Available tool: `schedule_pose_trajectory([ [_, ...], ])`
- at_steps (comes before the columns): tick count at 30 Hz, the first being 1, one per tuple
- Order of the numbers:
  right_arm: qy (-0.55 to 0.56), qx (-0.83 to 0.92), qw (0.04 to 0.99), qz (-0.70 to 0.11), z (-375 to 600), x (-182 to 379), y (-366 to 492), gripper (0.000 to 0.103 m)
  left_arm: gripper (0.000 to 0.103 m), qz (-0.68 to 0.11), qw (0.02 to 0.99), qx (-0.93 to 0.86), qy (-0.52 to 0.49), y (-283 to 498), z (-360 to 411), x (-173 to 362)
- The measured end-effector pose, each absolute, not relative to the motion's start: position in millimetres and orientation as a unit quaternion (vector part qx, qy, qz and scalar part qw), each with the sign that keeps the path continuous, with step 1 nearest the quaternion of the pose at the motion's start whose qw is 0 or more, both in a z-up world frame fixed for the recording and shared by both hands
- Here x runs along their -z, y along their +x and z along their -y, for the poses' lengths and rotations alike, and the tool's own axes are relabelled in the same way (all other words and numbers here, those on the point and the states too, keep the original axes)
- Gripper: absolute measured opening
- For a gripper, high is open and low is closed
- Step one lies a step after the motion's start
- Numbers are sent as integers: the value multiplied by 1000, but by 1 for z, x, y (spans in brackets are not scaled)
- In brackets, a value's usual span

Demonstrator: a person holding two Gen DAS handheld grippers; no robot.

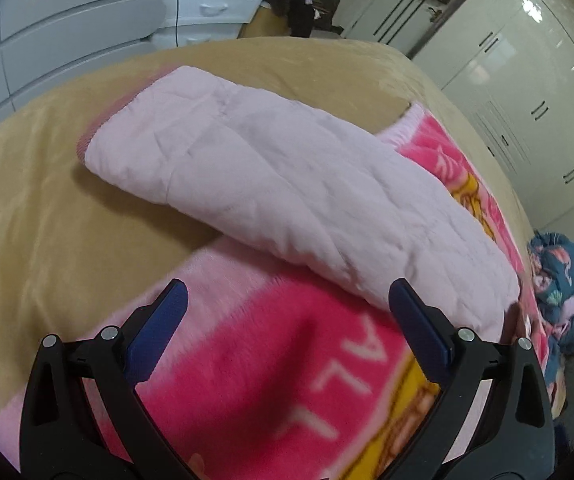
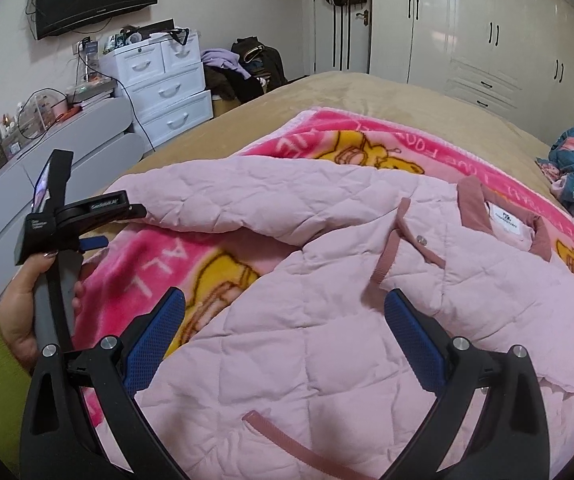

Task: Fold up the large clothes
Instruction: 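Move the left tool to the other sleeve and grasp its cuff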

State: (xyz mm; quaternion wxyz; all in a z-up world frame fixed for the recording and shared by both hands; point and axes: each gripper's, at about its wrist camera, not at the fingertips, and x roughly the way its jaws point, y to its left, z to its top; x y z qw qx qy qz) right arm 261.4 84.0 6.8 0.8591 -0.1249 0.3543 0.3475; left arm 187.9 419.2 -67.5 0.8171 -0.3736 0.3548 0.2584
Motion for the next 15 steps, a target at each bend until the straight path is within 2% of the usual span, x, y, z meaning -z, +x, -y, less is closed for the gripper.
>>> schedule_pose_trajectory([
  [10,-105,-322,863,-375,-55,3,274,99,94,-316,773,-276,-475,195,-472,94],
  [15,-96,-310,867,-378,-40,3,281,99,94,-301,773,-289,-478,202,-487,92],
])
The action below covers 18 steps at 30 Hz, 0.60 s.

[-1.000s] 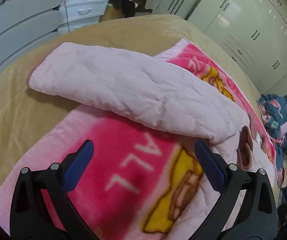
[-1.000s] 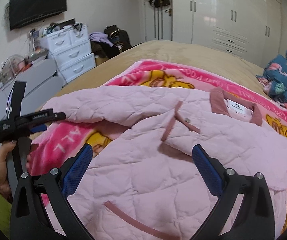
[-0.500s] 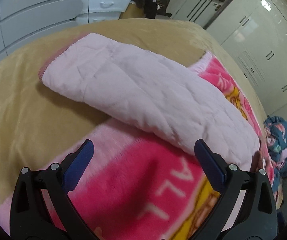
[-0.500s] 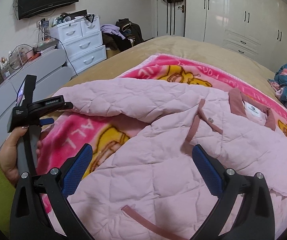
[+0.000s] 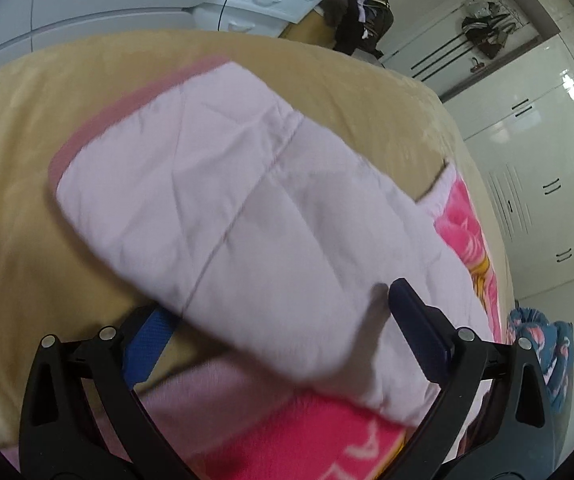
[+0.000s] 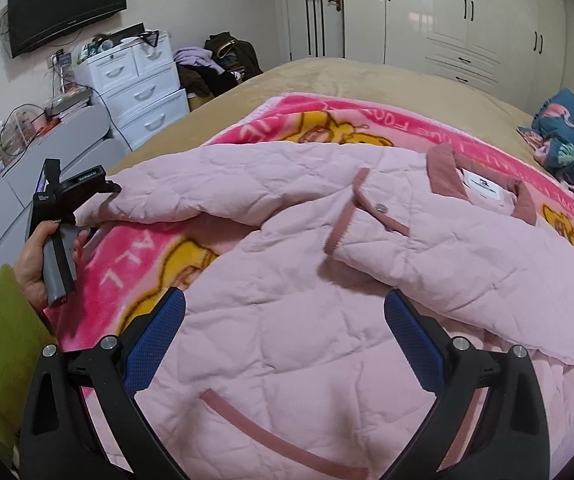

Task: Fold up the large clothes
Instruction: 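Move the left tool to the other sleeve and grasp its cuff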

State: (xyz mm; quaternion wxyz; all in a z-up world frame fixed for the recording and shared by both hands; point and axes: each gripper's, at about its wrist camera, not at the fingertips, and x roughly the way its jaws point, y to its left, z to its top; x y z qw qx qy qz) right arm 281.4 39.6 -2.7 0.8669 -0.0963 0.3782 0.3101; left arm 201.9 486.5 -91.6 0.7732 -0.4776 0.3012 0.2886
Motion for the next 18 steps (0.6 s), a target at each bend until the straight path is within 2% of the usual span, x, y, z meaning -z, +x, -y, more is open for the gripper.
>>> schedule_pose_trajectory([
  [1,-96,-308,868,-378,-37,2,282,99,92,-295,774,-292,-478,203,-488,91],
  [4,-91,-306,870,-377,-31,0,283,99,67,-281,771,-306,-482,200,-493,89],
  [11,-88,-303,874,-370,-21,-6,285,99,24,-250,789,-313,-465,193,-493,65],
  [13,-82,-304,875,-369,-19,-8,285,99,17,-236,799,-309,-459,190,-492,54],
  [18,-73,-301,876,-370,-9,-10,285,99,14,-210,824,-296,-434,197,-484,21],
])
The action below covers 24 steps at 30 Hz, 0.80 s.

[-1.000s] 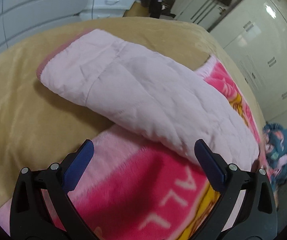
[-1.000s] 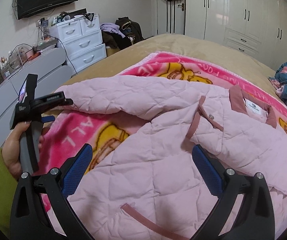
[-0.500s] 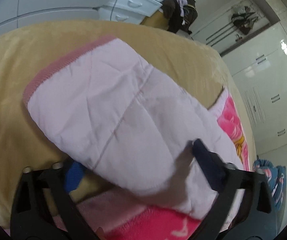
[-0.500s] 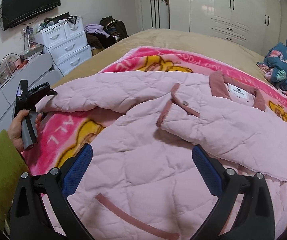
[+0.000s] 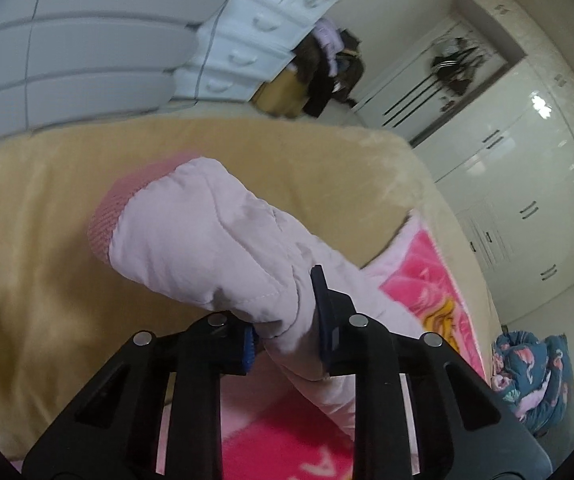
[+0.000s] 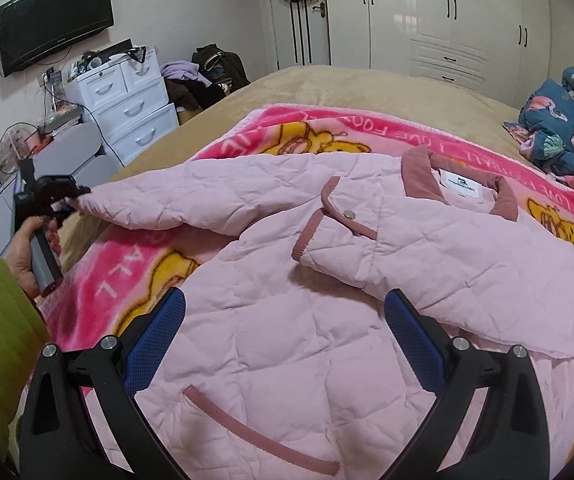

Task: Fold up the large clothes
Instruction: 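Move the left tool to the other sleeve and grasp its cuff, then lift the sleeve with the left gripper and fold it across the jacket front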

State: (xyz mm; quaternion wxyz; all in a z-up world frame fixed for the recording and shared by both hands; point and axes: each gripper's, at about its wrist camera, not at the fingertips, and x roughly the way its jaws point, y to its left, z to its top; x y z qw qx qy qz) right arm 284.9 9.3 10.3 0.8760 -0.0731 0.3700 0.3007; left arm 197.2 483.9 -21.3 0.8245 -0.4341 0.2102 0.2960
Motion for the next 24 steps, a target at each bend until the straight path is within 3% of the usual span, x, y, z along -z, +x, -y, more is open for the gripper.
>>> schedule_pose_trajectory([
  [14,-25,-272,893,-358,44,-28,280,99,13,-143,905,-225,-330,221,-406,-91],
  [24,8,-245,907,-341,96,-40,272,99,13,-128,936,-184,-270,235,-339,-137],
])
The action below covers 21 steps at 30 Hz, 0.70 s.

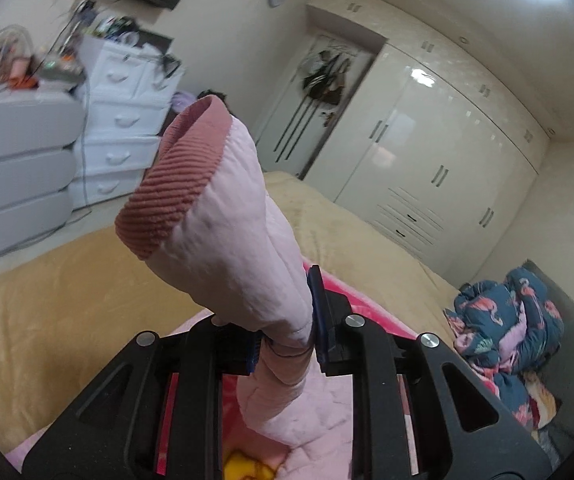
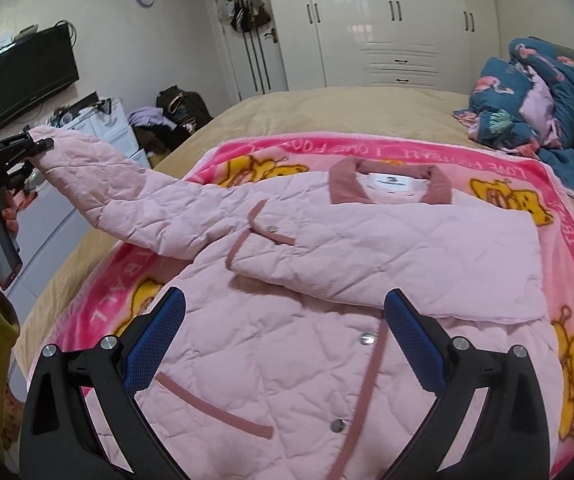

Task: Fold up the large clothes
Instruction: 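Lift the sleeve with the left gripper and fold it across the jacket front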

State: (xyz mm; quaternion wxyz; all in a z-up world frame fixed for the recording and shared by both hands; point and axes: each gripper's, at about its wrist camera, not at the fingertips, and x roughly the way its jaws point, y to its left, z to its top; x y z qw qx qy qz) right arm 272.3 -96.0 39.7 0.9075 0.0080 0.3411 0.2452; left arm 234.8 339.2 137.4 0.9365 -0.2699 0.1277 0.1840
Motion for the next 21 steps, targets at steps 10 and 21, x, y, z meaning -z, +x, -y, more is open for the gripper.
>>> schedule_pose_trajectory([
  [10,71,-202,915,-342,164,-40,272,99,13,-133,954,-138,-231,252,-276,-159],
  [21,115,-181,913,-347,210,-33,267,99,12,-147,965,-96,-196,272,-217,-168],
])
